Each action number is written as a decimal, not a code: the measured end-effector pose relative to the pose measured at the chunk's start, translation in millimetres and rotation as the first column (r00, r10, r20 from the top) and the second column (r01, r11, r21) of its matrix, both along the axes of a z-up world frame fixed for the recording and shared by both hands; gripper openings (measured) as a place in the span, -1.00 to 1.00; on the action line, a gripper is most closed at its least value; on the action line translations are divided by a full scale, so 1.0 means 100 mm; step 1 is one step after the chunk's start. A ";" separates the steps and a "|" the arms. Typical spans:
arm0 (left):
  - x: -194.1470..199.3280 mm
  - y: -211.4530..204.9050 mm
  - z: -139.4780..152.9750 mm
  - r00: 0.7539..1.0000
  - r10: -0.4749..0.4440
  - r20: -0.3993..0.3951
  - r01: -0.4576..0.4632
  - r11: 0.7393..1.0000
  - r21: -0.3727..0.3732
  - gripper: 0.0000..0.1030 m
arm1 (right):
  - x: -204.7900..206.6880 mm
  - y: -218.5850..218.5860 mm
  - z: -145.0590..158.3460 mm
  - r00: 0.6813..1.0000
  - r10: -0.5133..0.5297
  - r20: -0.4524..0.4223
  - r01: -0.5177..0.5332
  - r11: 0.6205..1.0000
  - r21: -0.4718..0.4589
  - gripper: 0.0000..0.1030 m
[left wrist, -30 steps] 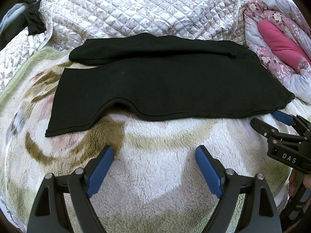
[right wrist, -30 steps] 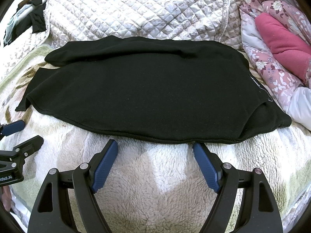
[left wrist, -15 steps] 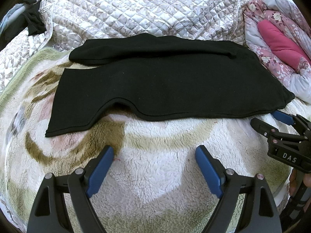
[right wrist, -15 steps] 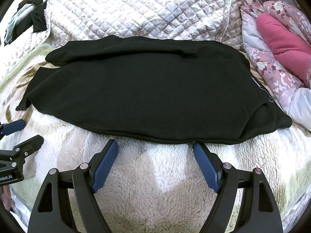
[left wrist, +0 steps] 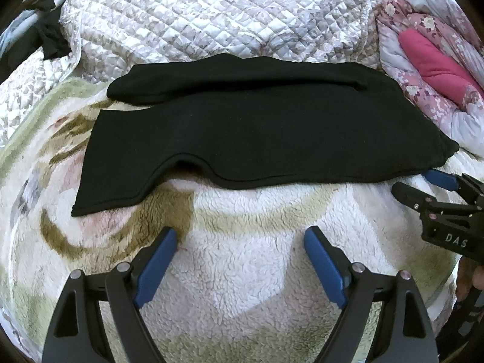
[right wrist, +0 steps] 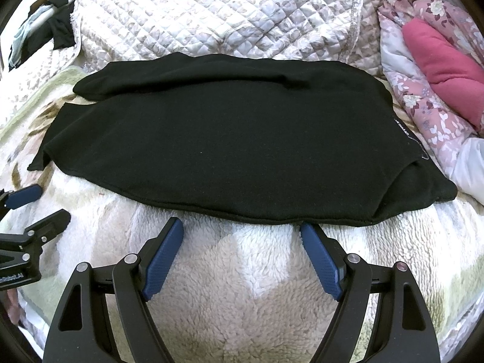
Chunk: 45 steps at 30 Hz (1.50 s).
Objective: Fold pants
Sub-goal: 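Grasp the waistband of the black pants with both grippers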
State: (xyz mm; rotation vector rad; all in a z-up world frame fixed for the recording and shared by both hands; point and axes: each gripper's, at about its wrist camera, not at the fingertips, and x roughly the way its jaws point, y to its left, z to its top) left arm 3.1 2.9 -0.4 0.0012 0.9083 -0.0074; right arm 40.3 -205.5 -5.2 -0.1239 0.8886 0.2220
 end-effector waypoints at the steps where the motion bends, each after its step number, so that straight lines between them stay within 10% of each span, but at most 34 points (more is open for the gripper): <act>1: 0.00 0.00 0.00 1.000 -0.001 0.002 0.001 1.000 0.003 0.71 | -0.01 -0.02 0.01 1.000 0.003 -0.001 -0.003 1.000 0.010 0.55; 18: -0.10 0.44 0.18 0.992 0.107 0.067 -0.099 0.989 -0.111 0.70 | 0.01 -0.89 0.11 0.970 -0.243 -0.013 0.240 0.945 0.223 0.48; 25: 0.03 0.94 0.02 0.969 0.243 -0.035 -0.241 0.913 -0.331 0.67 | 0.15 -1.18 0.12 0.941 -0.333 -0.061 0.331 0.870 0.364 0.29; 37: 0.29 1.29 -0.05 0.938 0.345 -0.026 -0.321 0.840 -0.436 0.64 | 0.55 -1.48 0.14 0.911 -0.408 -0.057 0.385 0.795 0.469 0.29; 40: 0.31 1.35 -0.06 0.929 0.370 -0.021 -0.344 0.839 -0.421 0.39 | 0.57 -1.64 0.11 0.880 -0.469 -0.072 0.443 0.757 0.481 0.15; 42: 0.33 1.37 -0.08 0.921 0.390 -0.017 -0.366 0.846 -0.388 0.10 | 0.59 -1.73 0.05 0.866 -0.488 -0.113 0.476 0.732 0.487 -0.31; 45: 0.37 1.41 -0.11 0.907 0.420 -0.025 -0.402 0.848 -0.346 -0.63 | 0.58 -1.78 0.02 0.860 -0.493 -0.130 0.487 0.717 0.499 -0.59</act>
